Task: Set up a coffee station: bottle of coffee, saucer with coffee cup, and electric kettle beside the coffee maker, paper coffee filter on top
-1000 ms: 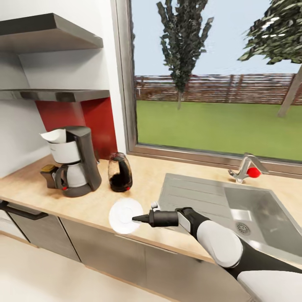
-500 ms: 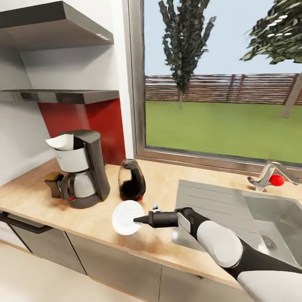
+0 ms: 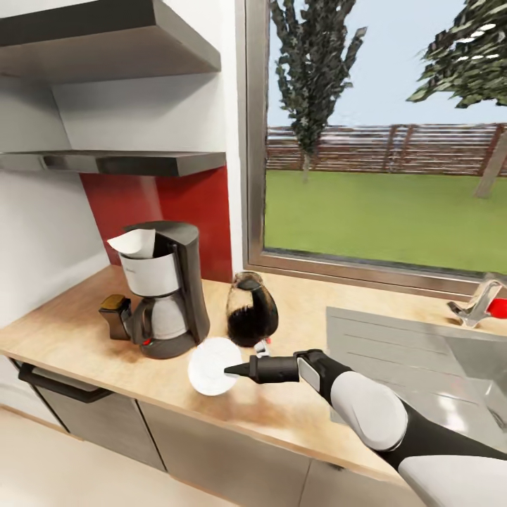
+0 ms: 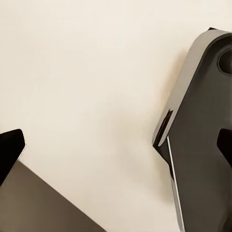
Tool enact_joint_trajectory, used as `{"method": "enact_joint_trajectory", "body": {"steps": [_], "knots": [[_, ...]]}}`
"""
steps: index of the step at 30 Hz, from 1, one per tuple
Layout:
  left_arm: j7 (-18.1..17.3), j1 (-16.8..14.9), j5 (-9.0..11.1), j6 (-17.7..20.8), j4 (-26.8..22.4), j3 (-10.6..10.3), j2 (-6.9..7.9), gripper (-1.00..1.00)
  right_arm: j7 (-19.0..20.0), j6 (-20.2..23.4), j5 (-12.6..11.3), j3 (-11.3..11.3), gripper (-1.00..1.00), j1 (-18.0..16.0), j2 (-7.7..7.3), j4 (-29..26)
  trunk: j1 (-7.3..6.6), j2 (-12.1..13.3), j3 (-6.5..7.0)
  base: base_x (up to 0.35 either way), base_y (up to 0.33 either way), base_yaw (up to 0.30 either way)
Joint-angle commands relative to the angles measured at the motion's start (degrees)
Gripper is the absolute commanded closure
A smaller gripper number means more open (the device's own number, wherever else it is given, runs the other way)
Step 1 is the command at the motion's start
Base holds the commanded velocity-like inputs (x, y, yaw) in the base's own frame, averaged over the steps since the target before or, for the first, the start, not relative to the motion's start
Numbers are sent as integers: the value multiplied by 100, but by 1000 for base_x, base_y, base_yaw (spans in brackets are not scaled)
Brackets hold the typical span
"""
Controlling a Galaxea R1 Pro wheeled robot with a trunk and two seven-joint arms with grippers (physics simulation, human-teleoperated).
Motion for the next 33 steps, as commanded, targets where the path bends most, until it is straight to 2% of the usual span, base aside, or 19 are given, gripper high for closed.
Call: {"method": "enact_joint_trajectory", "body": {"steps": [1,9,15,18,20,23,25,27,33], "knots": [[-6,1,60,-11,-8,-12,-1,-100,21,63,47,-60,100,-2,5,-15,4,-12,-11,0,338,0],[-6,4,68,8,-8,-12,0,-100,21,64,44,-63,100,-2,5,-15,4,-12,-11,0,331,-36],[-6,5,63,6,-8,-12,3,-100,-14,72,35,-73,100,-1,5,-23,4,-12,-11,0,59,-216],[-6,1,61,6,-15,-12,0,-100,-373,66,20,-79,100,28,5,-31,4,-12,-11,0,3,-41],[-6,1,60,8,-16,-12,0,-100,-481,65,-31,-80,100,39,5,-32,4,-12,-11,0,1,-10],[-4,1,60,9,-17,-12,0,-100,-622,70,-314,-81,100,90,5,-32,4,-12,-11,0,0,-2],[-2,1,66,9,-17,-12,-1,-100,-954,63,-416,-81,100,148,5,-30,4,-12,-11,0,0,0],[-3,0,68,9,-17,-12,-1,-100,-1275,50,-459,-81,100,179,5,-26,4,-12,-11,0,0,0],[3,0,69,9,-19,-12,-1,-100,-1659,31,-479,-81,100,229,5,-23,4,-12,-11,0,0,0]]}}
